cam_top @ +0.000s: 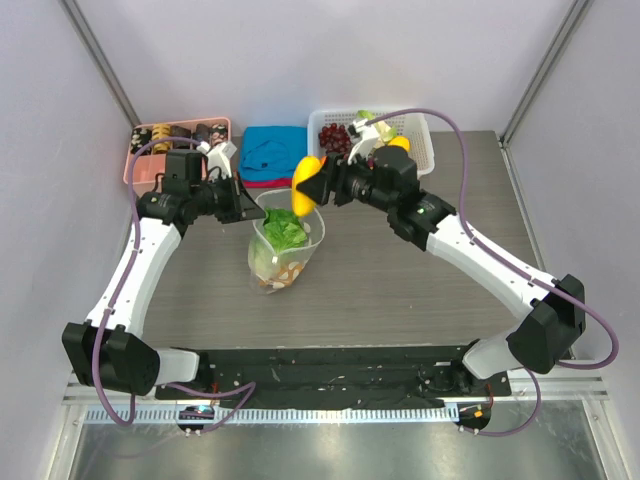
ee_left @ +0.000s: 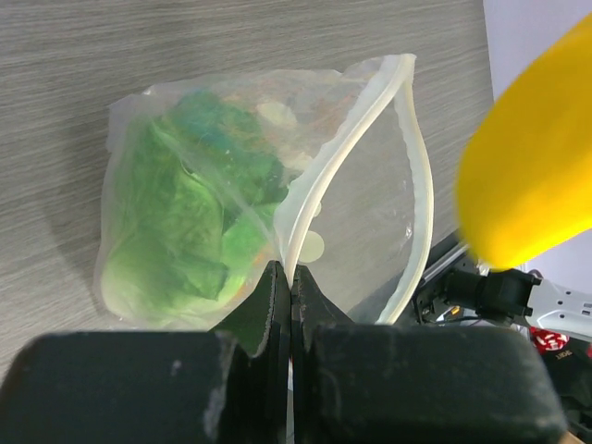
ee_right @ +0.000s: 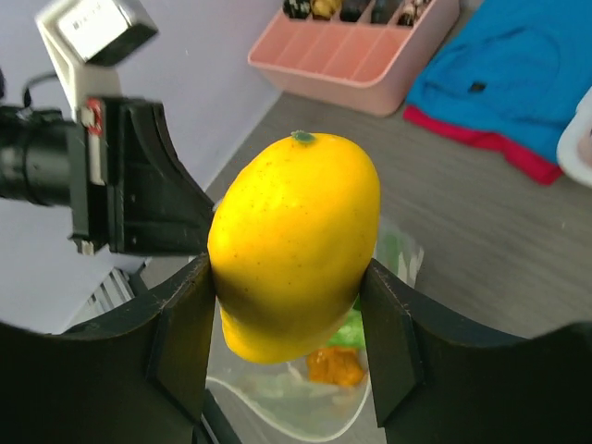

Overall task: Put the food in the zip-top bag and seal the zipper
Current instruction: Place the fake fruit in the zipper food storage bag, then pick up the fake fruit from the bin.

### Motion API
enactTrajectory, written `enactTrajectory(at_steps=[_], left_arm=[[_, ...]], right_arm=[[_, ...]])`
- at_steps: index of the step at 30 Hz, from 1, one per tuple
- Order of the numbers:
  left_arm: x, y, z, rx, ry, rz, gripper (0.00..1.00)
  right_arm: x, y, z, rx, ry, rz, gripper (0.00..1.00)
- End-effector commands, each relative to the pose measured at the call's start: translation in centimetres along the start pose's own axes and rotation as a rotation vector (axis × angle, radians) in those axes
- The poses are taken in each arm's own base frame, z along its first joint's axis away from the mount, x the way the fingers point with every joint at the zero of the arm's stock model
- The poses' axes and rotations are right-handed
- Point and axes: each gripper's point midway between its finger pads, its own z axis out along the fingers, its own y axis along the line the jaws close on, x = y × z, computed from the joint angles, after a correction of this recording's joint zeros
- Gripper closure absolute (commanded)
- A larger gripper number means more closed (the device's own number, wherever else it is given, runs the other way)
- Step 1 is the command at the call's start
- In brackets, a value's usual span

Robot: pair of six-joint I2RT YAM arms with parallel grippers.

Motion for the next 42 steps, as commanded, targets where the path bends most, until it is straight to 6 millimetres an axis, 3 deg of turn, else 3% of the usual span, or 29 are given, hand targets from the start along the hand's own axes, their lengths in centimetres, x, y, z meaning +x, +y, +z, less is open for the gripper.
enactTrajectory(at_steps=[1,7,11,17,19,20,21,22,26,29,33,34,36,37,40,41,42], left_arm=[[-1.0,-1.8,-0.7,0.067,-0.056,0.016,1.0],[-0.8,-1.8,-0.6,0.071,-0.06,0.003,1.0],[-0.8,-1.9,-0.7,0.072,-0.065,0.002,1.0],[-1.0,-2.0,-0.9,0.078,-0.069,0.0,1.0],[-0.9,-1.8,-0.9,0.076,-0.066,-0.007,1.0],[-1.0,-1.6,-0.9,0.074,-0.068,-0.017,1.0],[-1.0,-1.7,-1.0,0.079,-0.066,-0.023,1.0],[-1.1,-1.4,-0.9,0.075,-0.071,-0.032,1.0],[-1.2,-1.1,-0.8,0.083,-0.068,-0.059,1.0],[-1.3,-1.0,-0.5,0.087,-0.068,-0.07,1.0],[-1.4,-1.2,-0.6,0.094,-0.067,-0.068,1.0],[-1.5,-1.3,-0.7,0.096,-0.072,-0.064,1.0],[-1.5,-1.3,-0.8,0.097,-0.074,-0.064,1.0],[-1.5,-1.3,-0.9,0.098,-0.077,-0.061,1.0],[-1.5,-1.5,-1.0,0.1,-0.077,-0.063,1.0],[-1.5,-1.5,-0.9,0.1,-0.075,-0.063,1.0],[-1.5,-1.5,-1.0,0.102,-0.078,-0.062,1.0]], right_arm=[[1.9,2.0,-0.7,0.008,0.022,0.005,0.99],[5.4,3.1,0.3,0.008,0.111,0.062,0.99],[7.8,1.8,1.5,0.084,0.178,0.104,0.98],[7.9,1.5,2.5,0.12,0.173,0.118,0.94],[8.2,2.6,2.6,0.074,0.202,0.124,0.67],[7.9,3.3,2.6,0.053,0.206,0.124,0.47],[8.1,3.8,2.1,0.033,0.232,0.127,0.36],[7.7,4.4,1.9,0.007,0.234,0.111,0.19],[5.4,6.2,0.6,-0.059,0.207,0.045,0.05],[3.8,5.8,-0.1,-0.057,0.197,0.024,0.04],[0.5,0.6,-0.5,0.012,0.149,0.023,0.04],[-1.5,-3.2,-0.9,0.092,0.105,0.027,0.04],[-3.5,-7.4,-1.1,0.184,0.061,-0.05,0.05],[-4.8,-10.6,-1.6,0.263,0.036,-0.074,0.05],[-6.4,-16.8,-1.8,0.412,0.025,-0.211,0.06],[-7.9,-19.7,-2.6,0.488,-0.007,-0.227,0.07],[-6.9,-22.5,-2.0,0.536,0.022,-0.225,0.07]])
